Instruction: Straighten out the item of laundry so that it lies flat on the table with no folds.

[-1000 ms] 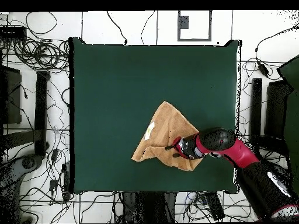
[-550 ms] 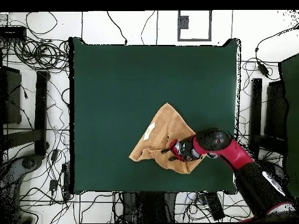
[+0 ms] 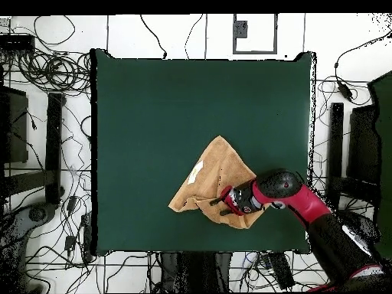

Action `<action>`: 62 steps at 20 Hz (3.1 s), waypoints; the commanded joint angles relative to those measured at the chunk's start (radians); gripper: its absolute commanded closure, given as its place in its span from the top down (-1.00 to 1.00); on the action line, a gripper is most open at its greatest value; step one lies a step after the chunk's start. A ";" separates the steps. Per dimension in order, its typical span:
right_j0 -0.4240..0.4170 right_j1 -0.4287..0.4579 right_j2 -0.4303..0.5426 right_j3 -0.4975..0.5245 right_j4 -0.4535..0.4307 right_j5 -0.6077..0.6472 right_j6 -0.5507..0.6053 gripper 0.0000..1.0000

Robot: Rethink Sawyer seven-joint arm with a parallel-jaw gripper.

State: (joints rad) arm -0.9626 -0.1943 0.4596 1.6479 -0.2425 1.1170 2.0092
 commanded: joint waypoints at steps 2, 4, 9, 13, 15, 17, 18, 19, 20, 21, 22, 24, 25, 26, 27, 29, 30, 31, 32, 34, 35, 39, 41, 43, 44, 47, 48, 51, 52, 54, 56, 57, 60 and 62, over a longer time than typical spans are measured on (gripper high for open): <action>0.058 -0.089 -0.032 0.025 0.063 0.176 0.062 1.00; 0.051 -0.127 -0.036 0.049 0.068 0.200 0.062 1.00; 0.042 -0.206 -0.039 0.100 0.086 0.242 0.068 1.00; 0.049 -0.239 -0.043 0.122 0.105 0.263 0.079 1.00; 0.056 -0.255 -0.041 0.130 0.095 0.229 0.069 1.00; 0.079 -0.252 -0.039 0.048 -0.022 0.079 0.001 1.00; 0.087 -0.255 -0.030 0.016 -0.077 -0.017 -0.023 1.00; 0.094 -0.258 -0.022 -0.016 -0.132 -0.113 -0.048 1.00; 0.099 -0.270 -0.012 -0.021 -0.189 -0.259 -0.045 1.00; 0.106 -0.279 -0.014 -0.023 -0.230 -0.357 -0.021 1.00; 0.113 -0.288 -0.015 -0.024 -0.271 -0.455 0.002 1.00; 0.127 -0.309 -0.027 -0.020 -0.316 -0.559 0.053 1.00; 0.137 -0.323 -0.037 -0.016 -0.336 -0.616 0.085 1.00; 0.150 -0.339 -0.057 -0.015 -0.347 -0.656 0.124 1.00; 0.160 -0.350 -0.070 -0.013 -0.349 -0.673 0.143 1.00; 0.188 -0.387 -0.110 -0.007 -0.343 -0.703 0.181 1.00; 0.199 -0.402 -0.127 -0.004 -0.336 -0.711 0.189 1.00; 0.204 -0.394 -0.142 -0.008 -0.325 -0.723 0.190 1.00; 0.215 -0.398 -0.164 -0.006 -0.311 -0.738 0.201 1.00; 0.221 -0.407 -0.185 0.026 -0.256 -0.702 0.193 1.00; 0.218 -0.406 -0.187 0.040 -0.229 -0.662 0.177 1.00; 0.191 -0.316 -0.165 0.011 -0.080 -0.315 0.079 1.00; 0.185 -0.275 -0.156 -0.005 -0.047 -0.255 0.051 1.00; 0.184 -0.237 -0.146 -0.007 -0.035 -0.258 0.037 1.00; 0.181 -0.220 -0.138 -0.007 -0.030 -0.266 0.029 1.00; 0.178 -0.199 -0.130 -0.026 -0.004 -0.212 0.017 1.00; 0.177 -0.194 -0.128 -0.027 0.007 -0.188 0.014 1.00; 0.169 -0.178 -0.118 -0.048 0.017 -0.150 -0.004 1.00; 0.169 -0.172 -0.117 -0.055 0.021 -0.132 -0.008 1.00; 0.171 -0.153 -0.114 -0.078 0.024 -0.118 -0.014 1.00; 0.169 -0.131 -0.108 -0.091 0.027 -0.124 -0.021 1.00; 0.169 -0.121 -0.106 -0.098 0.028 -0.126 -0.023 1.00; 0.167 -0.088 -0.096 -0.110 0.034 -0.141 -0.028 1.00; 0.164 -0.072 -0.090 -0.115 0.033 -0.152 -0.033 1.00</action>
State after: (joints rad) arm -0.8270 -0.3567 0.2973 1.5883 -0.2672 0.9160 2.0092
